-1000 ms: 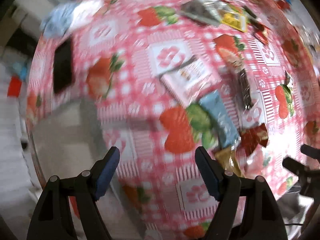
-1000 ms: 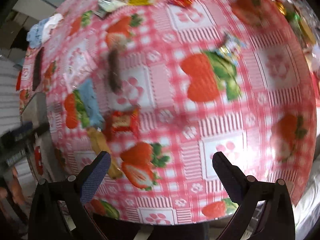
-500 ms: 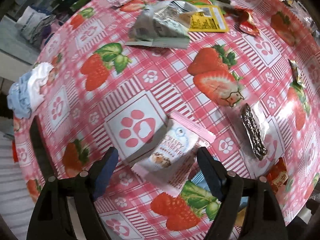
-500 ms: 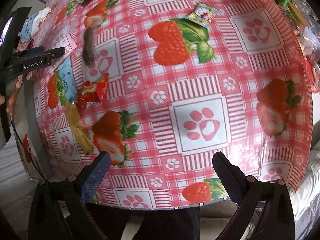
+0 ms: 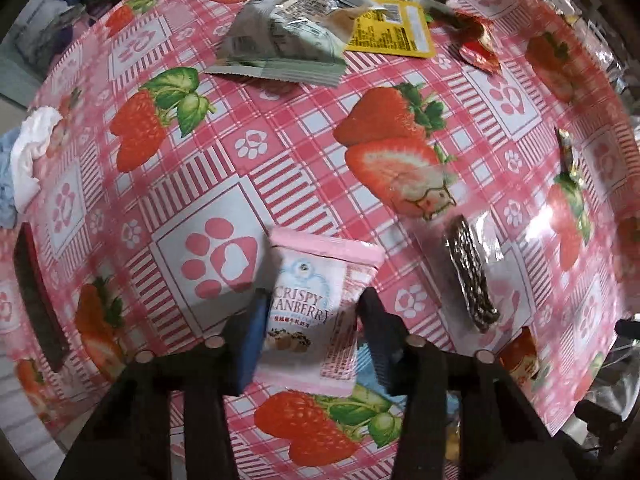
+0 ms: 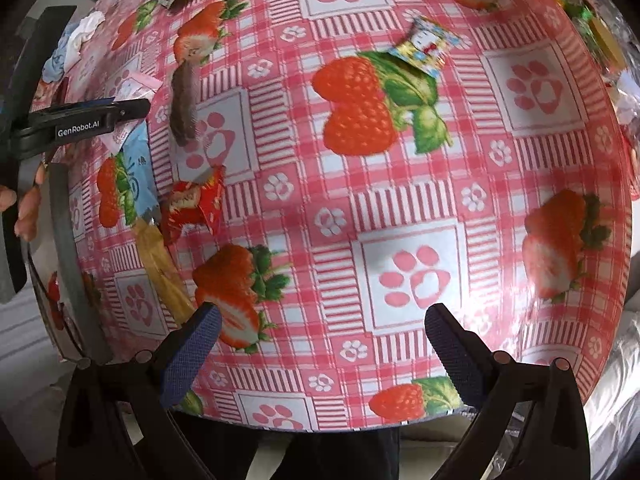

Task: Organize snacks
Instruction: 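Grasp a white Crispy Cranberry packet with the left tool, then hold the Crispy Cranberry packet in the left tool while the right tool grasps the clear jerky packet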

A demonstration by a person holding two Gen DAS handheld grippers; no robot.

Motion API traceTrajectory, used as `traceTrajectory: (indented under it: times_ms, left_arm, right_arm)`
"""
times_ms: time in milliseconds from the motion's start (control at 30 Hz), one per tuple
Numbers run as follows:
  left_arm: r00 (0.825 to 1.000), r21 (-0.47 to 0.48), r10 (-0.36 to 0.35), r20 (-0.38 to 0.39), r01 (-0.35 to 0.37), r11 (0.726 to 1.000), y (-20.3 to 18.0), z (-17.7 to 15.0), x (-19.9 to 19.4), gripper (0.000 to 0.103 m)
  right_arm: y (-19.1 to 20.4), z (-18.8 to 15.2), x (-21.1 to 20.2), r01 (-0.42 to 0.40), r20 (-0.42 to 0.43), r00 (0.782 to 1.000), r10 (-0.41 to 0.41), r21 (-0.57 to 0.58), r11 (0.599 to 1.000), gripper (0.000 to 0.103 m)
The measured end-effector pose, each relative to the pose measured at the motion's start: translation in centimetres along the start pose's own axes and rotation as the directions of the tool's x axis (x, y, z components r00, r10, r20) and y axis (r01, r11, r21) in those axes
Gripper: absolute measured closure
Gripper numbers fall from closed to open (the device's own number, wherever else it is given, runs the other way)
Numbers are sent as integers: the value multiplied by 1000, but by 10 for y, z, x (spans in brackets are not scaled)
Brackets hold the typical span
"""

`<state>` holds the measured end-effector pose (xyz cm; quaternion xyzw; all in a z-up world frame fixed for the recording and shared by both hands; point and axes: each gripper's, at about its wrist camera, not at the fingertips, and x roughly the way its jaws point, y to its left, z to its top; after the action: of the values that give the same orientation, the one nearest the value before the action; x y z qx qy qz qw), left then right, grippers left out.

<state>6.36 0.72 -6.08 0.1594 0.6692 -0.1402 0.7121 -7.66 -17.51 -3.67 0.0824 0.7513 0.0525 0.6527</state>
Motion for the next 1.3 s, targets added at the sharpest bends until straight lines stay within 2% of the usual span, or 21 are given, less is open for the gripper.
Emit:
traceTrajectory:
  times_ms: [100, 233, 400, 500, 567, 700, 767, 933, 1033, 1200, 1300]
  left_arm:
    - [1000, -37, 13, 0, -13, 999, 1, -10, -3, 59]
    - [999, -126, 39, -12, -40, 991, 14, -44, -6, 59]
    - [997, -251, 64, -47, -74, 965, 18, -105, -13, 59]
    - [996, -309, 60, -71, -79, 948, 14, -139, -15, 59]
    - [995, -326, 52, -83, -76, 942, 10, -156, -15, 59]
    - [996, -342, 35, -86, -63, 938, 4, -181, -14, 59]
    - [996, -349, 26, -83, -54, 936, -1, -191, -13, 58]
    - [996, -360, 18, -85, -47, 932, 6, -194, -11, 57]
    - [996, -367, 14, -88, -45, 929, 25, -173, -12, 57]
    - [996, -373, 9, -88, -41, 927, 32, -166, -14, 56]
    - [996, -378, 5, -87, -37, 925, 33, -164, -11, 56]
  right_arm:
    - [13, 11, 3, 10, -6, 1000, -10, -43, 999, 1]
    - [28, 23, 9, -10, -23, 1000, 8, -56, 998, 1]
    - [27, 45, 18, -126, -45, 990, 131, 114, 986, 1]
    - [29, 60, 23, -163, -48, 983, 176, 205, 965, 1]
    - [33, 69, 24, -148, -42, 986, 161, 219, 964, 1]
    - [53, 81, 21, -29, -15, 999, 30, 93, 995, 1]
    - [60, 88, 18, -17, -5, 1000, 17, 75, 997, 1]
    - [75, 122, 16, 17, 21, 1000, -18, 30, 999, 1]
    - [88, 146, 23, 37, 19, 999, -37, -2, 999, 1]
    - [131, 179, 39, 65, 12, 998, -64, -98, 993, 1]
    - [151, 185, 45, 116, 4, 993, -116, -133, 984, 9]
